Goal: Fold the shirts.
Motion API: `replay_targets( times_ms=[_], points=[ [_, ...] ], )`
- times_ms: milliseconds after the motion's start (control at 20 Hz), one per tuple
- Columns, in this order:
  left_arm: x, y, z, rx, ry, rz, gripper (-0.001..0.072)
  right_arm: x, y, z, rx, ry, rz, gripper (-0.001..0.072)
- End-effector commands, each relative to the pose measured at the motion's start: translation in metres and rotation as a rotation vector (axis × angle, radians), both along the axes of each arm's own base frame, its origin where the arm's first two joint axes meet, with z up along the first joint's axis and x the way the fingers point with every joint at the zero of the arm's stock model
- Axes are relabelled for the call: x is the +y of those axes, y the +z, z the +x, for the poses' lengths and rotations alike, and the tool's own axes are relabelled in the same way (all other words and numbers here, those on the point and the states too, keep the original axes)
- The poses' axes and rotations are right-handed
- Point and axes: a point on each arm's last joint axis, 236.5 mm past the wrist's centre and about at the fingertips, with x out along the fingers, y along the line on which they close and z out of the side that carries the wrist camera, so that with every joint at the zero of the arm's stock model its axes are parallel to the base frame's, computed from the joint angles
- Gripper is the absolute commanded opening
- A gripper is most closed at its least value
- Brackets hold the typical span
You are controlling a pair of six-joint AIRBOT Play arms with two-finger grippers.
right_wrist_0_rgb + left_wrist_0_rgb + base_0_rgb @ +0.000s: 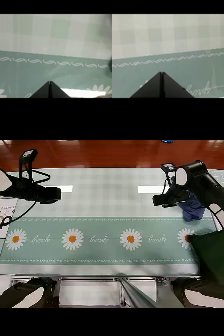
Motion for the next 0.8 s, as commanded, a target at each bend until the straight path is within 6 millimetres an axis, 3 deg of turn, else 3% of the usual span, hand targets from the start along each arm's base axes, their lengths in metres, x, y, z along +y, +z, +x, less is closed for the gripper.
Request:
replay_targets(
  times_ms=[0, 750],
  points=[
    [0.0001, -0.0001, 0.0001, 0.000, 0.000, 0.001, 0.0020, 0.0003, 0.0001, 0.0000, 0.000, 0.001, 0.000, 0.0022],
    [0.0001, -0.0001, 0.0001, 0.000, 0.000, 0.001, 0.0020, 0.0022, 0.0010, 0.0055, -0.023, 0.003, 0.008, 0.0022]
  ],
)
